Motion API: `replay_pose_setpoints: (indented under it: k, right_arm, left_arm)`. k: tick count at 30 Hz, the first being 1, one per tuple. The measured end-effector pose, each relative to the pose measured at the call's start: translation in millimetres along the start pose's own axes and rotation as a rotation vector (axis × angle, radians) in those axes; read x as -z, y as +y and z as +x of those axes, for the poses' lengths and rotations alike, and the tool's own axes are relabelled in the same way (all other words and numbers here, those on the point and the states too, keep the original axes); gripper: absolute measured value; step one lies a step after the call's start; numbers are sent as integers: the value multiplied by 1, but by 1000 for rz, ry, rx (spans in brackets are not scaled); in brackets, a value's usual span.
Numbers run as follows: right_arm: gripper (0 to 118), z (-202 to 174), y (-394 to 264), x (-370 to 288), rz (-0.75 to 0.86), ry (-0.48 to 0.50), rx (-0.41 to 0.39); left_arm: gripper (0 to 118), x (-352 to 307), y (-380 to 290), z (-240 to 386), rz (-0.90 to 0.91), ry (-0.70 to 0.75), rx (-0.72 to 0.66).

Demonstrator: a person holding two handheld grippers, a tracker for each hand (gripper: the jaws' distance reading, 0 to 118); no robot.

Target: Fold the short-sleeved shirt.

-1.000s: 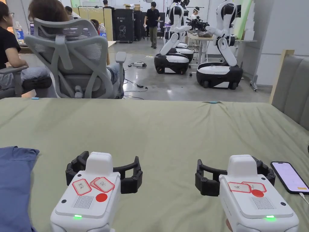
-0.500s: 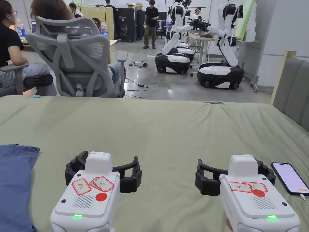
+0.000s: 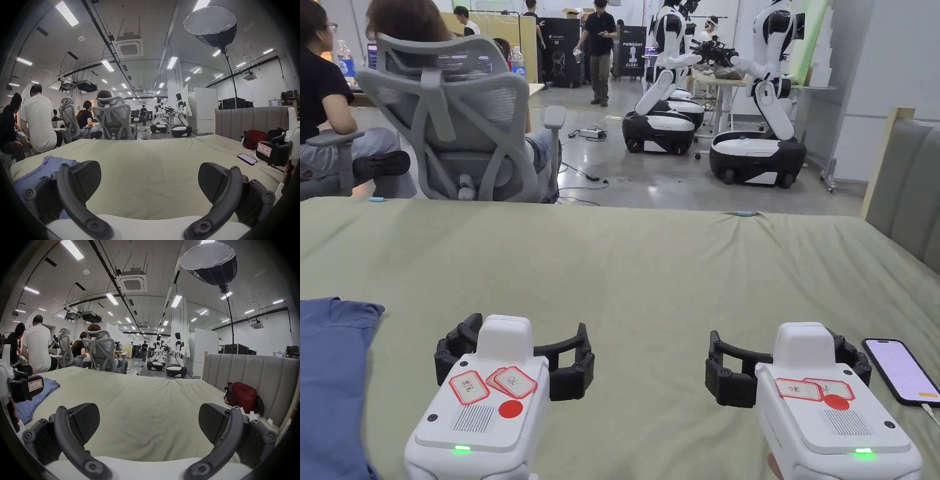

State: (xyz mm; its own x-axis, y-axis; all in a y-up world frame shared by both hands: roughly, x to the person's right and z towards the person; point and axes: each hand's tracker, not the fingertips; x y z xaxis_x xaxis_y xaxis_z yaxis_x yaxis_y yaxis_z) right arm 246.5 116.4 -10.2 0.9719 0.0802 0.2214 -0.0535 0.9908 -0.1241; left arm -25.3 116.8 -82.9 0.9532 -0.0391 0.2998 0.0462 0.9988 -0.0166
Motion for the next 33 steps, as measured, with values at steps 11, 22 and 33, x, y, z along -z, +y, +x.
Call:
replay_pose_setpoints:
  k: [11,22,33]
  right_arm:
    - [118,3,1,2,-2,0,1]
    - [118,7,3,2,4,6,18]
    - [0,7,4,3,7,-15,4]
  left_arm:
    - [118,4,-1,2,-16,-18,1]
    - [118,8,0,5,-11,-15,8]
    - [0,6,0,10,-5,9,62]
